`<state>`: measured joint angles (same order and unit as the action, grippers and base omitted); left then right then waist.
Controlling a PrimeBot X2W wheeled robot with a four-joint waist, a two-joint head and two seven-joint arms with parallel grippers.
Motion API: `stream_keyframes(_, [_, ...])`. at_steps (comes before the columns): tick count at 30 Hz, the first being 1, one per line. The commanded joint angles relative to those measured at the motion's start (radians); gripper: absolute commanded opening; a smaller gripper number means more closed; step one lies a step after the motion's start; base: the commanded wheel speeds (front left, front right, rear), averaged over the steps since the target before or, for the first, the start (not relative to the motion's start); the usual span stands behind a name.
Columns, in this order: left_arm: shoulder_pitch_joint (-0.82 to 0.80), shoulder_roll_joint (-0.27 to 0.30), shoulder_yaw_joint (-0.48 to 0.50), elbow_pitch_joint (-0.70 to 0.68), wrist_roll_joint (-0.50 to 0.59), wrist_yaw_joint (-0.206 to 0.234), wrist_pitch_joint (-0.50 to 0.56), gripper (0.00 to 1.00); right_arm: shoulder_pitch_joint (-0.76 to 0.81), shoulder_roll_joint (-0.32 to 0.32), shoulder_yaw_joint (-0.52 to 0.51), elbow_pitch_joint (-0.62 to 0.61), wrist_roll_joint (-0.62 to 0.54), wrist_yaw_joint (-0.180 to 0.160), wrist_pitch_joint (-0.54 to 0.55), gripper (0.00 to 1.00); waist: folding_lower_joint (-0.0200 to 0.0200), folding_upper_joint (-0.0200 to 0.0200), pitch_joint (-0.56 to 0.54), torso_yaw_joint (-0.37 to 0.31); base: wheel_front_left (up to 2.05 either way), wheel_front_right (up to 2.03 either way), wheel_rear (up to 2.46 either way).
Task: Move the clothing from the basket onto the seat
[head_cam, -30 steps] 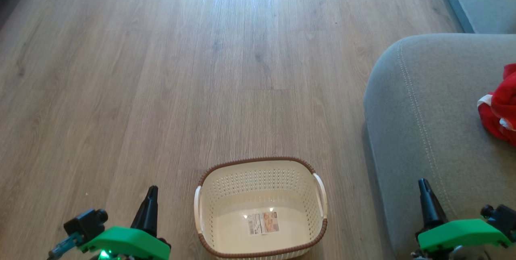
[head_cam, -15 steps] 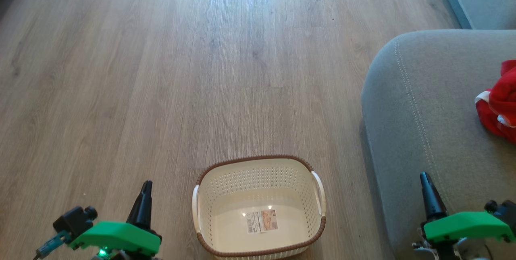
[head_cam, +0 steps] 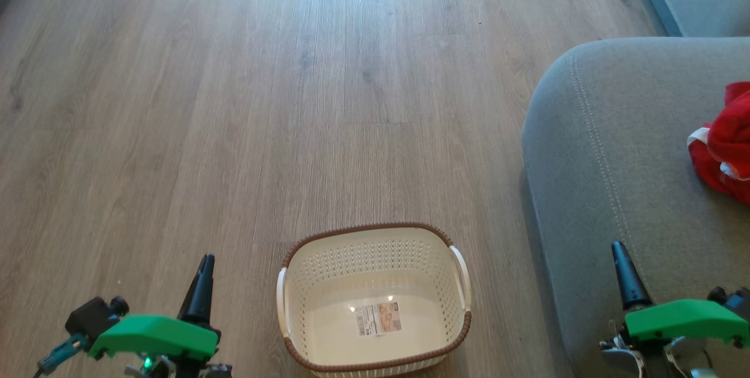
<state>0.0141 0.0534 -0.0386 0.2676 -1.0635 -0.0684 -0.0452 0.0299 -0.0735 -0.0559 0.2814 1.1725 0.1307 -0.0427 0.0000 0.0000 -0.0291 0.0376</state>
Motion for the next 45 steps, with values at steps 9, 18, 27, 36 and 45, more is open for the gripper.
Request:
stream_keyframes(9, [-0.065, 0.002, 0.046, -0.030, -0.105, -0.017, 0.027, 0.00, -0.068, -0.001, -0.005, -0.035, 0.085, 0.000, 0.034, 0.00, 0.0000, 0.0000, 0.006, -0.007, 0.00, 0.00, 0.00])
stream_keyframes(18, [-0.077, 0.002, 0.068, -0.028, -0.199, -0.026, 0.054, 0.00, -0.083, 0.004, -0.016, -0.035, 0.159, 0.000, 0.059, 0.00, 0.0000, 0.0000, 0.011, -0.013, 0.00, 0.00, 0.00])
stream_keyframes(27, [-0.089, 0.001, 0.089, -0.027, -0.292, -0.036, 0.081, 0.00, -0.098, 0.009, -0.028, -0.036, 0.232, 0.000, 0.085, 0.00, 0.0000, 0.0000, 0.017, -0.020, 0.00, 0.00, 0.00])
stream_keyframes(36, [-0.101, 0.001, 0.111, -0.025, -0.386, -0.045, 0.108, 0.00, -0.112, 0.014, -0.039, -0.036, 0.306, 0.000, 0.111, 0.00, 0.0000, 0.0000, 0.022, -0.026, 0.00, 0.00, 0.00])
stream_keyframes(45, [-0.113, 0.001, 0.132, -0.023, -0.479, -0.055, 0.135, 0.00, -0.127, 0.019, -0.050, -0.036, 0.380, 0.000, 0.137, 0.00, 0.0000, 0.0000, 0.028, -0.033, 0.00, 0.00, 0.00])
